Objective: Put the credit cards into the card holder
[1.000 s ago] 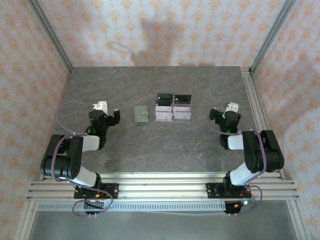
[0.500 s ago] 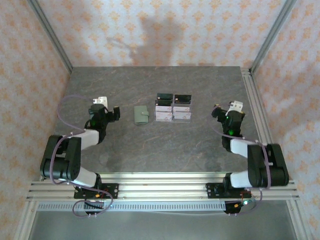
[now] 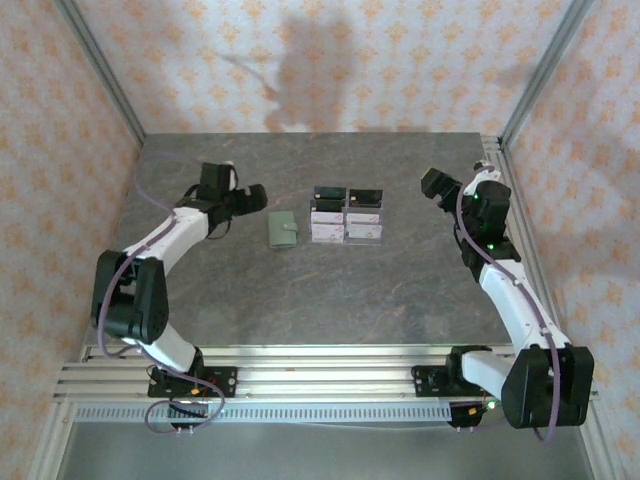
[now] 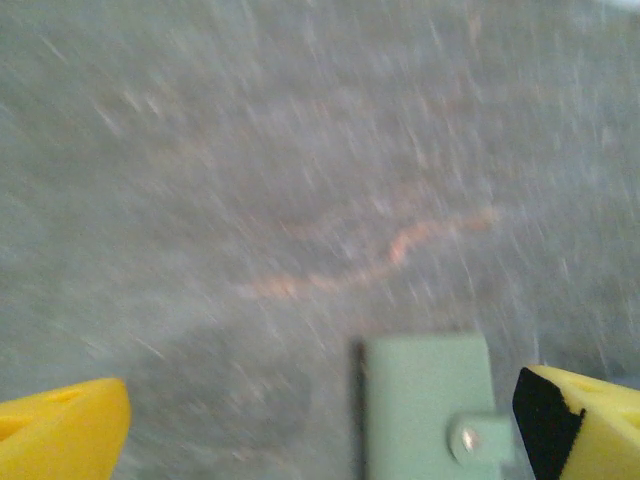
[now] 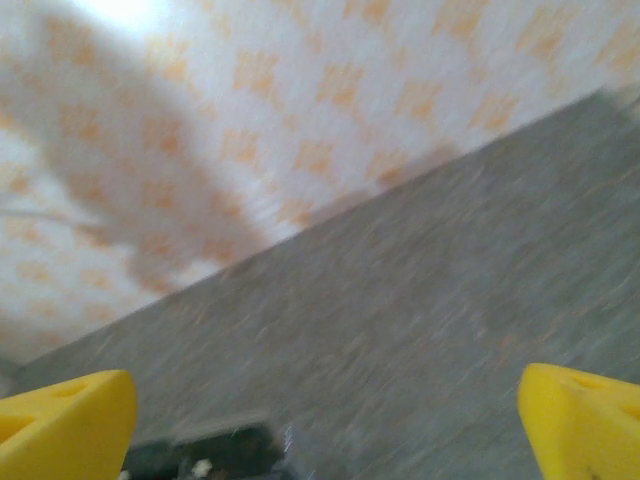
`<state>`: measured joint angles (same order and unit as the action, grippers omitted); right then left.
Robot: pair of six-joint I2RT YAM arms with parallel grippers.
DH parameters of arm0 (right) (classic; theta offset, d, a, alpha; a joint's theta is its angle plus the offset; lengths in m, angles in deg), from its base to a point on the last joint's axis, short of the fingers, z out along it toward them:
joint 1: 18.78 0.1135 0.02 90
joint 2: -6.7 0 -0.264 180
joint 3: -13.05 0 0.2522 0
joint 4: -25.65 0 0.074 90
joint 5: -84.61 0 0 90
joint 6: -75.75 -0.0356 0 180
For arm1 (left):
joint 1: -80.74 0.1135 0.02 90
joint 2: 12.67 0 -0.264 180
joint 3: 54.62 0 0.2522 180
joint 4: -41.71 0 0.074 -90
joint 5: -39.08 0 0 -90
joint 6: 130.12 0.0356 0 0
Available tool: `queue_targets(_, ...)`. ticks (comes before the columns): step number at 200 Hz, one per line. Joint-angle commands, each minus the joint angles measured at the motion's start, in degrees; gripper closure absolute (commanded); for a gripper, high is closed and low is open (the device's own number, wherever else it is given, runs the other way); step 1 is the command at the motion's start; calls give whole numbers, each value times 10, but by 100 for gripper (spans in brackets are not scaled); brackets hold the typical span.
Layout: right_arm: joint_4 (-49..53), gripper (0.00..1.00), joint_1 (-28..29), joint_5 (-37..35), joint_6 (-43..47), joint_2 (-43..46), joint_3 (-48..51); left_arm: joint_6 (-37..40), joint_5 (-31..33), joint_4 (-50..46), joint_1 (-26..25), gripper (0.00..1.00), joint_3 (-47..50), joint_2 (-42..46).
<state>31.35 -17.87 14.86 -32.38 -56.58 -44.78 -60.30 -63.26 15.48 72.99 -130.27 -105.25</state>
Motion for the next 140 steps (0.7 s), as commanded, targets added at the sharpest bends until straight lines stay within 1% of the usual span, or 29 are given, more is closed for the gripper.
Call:
queue_targets(1,89,7,3,109,-85,-9,-12,-58,-53,-65,-29,0,-21,-24)
queue_targets(16,133,8,14,93,-104,-14,-12,-71,-54,-80,-48,0,-44,-45)
queue_targets(28,180,8,28,72,-98,-24,-19,-76,-42,-99,-64,0,-66,-60)
queue_targets(43,260,6,50,21,-74,-41,-43,-79,-3,-133,-85,0,-95,-77)
queue_targets(50,289,0,59,0,-60,-42,-54,-79,9,-143,-93,0,-105,-85)
queue_targets(60,315,1,65,-32,-53,-61,-65,-83,35,-160,-103,0,-123,-97)
queue_targets(84,340,1,69,-95,-51,-59,-84,-94,86,-195,-112,0,-163,-127)
queue_targets(98,334,1,68,-92,-47,-49,-88,-97,109,-207,-115,0,-181,-139)
queue_targets(109,325,1,68,-72,-38,-48,-86,-95,120,-217,-118,0,-199,-151)
queue_targets(118,310,1,68,-56,-32,-24,-80,-92,127,-229,-121,0,-214,-162)
queue_targets(127,294,1,66,-51,-43,-15,-71,-88,132,-237,-125,0,-231,-165)
queue_targets(130,288,1,65,-45,-45,-13,-68,-86,134,-239,-126,0,-234,-181)
queue_targets(140,280,1,60,-33,-60,-12,-61,-81,137,-243,-131,0,-247,-192)
